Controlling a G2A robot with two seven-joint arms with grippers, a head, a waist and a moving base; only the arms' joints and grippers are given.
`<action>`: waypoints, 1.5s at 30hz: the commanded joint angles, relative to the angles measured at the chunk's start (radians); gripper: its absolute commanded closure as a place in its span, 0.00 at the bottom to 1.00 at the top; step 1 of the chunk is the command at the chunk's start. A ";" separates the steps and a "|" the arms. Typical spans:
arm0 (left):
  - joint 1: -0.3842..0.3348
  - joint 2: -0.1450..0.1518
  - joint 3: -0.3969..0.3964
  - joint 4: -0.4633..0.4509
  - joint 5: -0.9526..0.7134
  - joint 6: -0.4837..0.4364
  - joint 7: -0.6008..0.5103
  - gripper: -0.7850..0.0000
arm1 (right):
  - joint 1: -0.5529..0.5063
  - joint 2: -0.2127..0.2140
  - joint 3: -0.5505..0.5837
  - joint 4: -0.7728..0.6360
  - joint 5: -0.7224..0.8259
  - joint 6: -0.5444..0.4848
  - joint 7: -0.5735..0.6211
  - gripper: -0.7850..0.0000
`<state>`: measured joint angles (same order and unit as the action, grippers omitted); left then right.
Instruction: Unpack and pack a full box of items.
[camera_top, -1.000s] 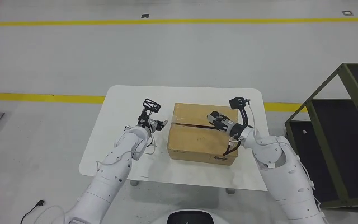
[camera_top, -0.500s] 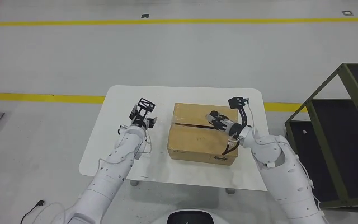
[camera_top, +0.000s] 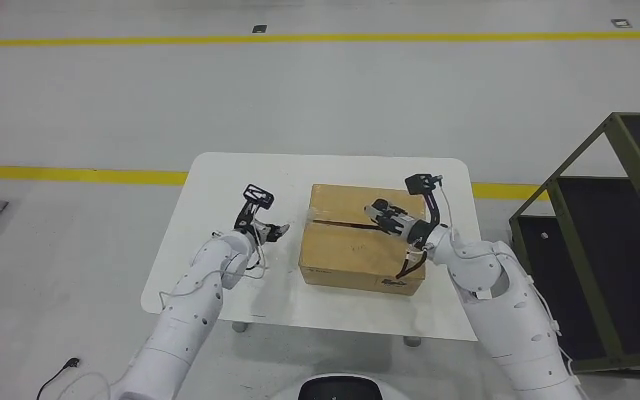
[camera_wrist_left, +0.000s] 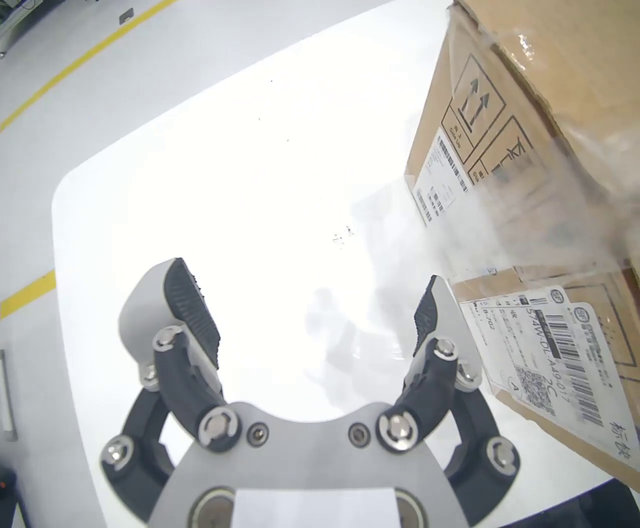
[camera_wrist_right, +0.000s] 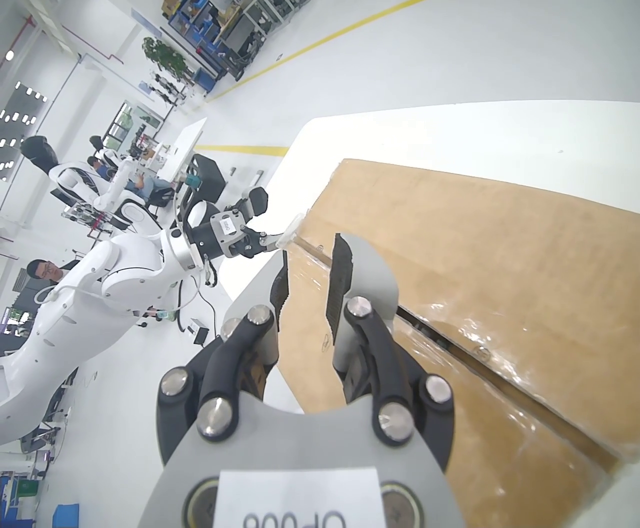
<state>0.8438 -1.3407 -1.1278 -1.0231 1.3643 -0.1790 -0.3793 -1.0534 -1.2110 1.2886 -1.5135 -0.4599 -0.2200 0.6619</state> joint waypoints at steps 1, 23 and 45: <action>0.011 0.001 -0.013 -0.025 -0.008 0.032 0.001 0.00 | 0.000 0.001 0.002 -0.002 -0.001 0.000 0.003 0.73; 0.103 0.007 -0.061 -0.445 -0.237 -0.070 -0.103 0.00 | -0.249 0.043 0.305 0.004 -0.118 0.176 -0.286 1.00; 0.103 0.007 -0.061 -0.445 -0.237 -0.070 -0.103 0.00 | 0.027 -0.026 -0.019 0.401 -0.040 -0.046 -0.318 1.00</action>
<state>0.9470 -1.3341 -1.1889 -1.4682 1.1275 -0.2485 -0.4822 -1.0332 -1.2363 1.2728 -1.1172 -0.4976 -0.2585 0.3442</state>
